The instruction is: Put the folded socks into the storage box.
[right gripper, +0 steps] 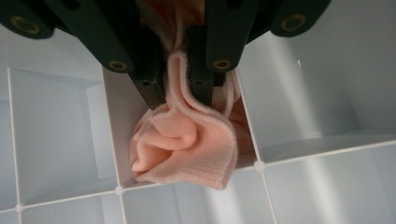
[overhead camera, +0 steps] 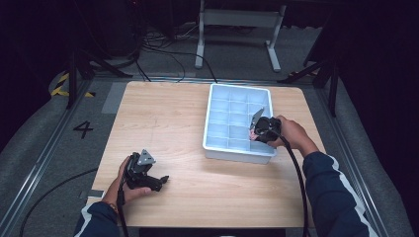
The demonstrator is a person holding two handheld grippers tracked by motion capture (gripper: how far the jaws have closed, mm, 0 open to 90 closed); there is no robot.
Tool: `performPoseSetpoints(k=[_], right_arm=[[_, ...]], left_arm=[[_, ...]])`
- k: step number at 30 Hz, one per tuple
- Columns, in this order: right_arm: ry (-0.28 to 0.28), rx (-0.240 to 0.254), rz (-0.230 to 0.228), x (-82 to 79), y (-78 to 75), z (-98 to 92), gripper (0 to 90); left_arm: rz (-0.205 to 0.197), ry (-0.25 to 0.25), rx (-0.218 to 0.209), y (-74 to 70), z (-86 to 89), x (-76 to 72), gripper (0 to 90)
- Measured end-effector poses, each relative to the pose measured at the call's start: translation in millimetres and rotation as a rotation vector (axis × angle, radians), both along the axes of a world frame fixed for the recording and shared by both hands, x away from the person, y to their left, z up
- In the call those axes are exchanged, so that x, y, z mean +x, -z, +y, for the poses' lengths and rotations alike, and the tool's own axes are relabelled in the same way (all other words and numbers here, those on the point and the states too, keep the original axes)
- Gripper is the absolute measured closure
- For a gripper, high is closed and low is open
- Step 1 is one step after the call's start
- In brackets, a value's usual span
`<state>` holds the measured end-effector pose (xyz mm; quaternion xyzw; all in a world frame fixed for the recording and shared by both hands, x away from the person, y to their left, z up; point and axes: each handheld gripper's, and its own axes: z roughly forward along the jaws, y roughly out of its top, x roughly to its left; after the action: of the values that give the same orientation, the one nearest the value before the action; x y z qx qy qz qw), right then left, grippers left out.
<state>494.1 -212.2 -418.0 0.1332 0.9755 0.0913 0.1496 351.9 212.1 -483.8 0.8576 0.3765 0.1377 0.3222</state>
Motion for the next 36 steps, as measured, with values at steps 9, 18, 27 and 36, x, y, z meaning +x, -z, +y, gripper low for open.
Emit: performPoseSetpoints(k=[9, 18, 27, 36], right_arm=[[0.012, 0.033, -0.004, 0.4, -0.4, -3.6, 78.0], [0.052, 0.111, -0.013, 0.1, -4.1, -12.6, 70.3], [0.105, 0.188, -0.078, -6.4, -23.2, -30.5, 49.6], [0.137, 0.297, -0.126, -13.3, -36.7, -42.2, 46.5]], left_arm=[[0.0, 0.001, -0.001, 0.1, -0.1, 0.1, 0.3], [0.0, 0.0, 0.0, 0.0, 0.0, 0.0, 0.3], [0.0, 0.0, -0.001, 0.0, 0.0, 0.1, 0.3], [0.0, 0.001, 0.0, 0.0, 0.1, 0.1, 0.3]])
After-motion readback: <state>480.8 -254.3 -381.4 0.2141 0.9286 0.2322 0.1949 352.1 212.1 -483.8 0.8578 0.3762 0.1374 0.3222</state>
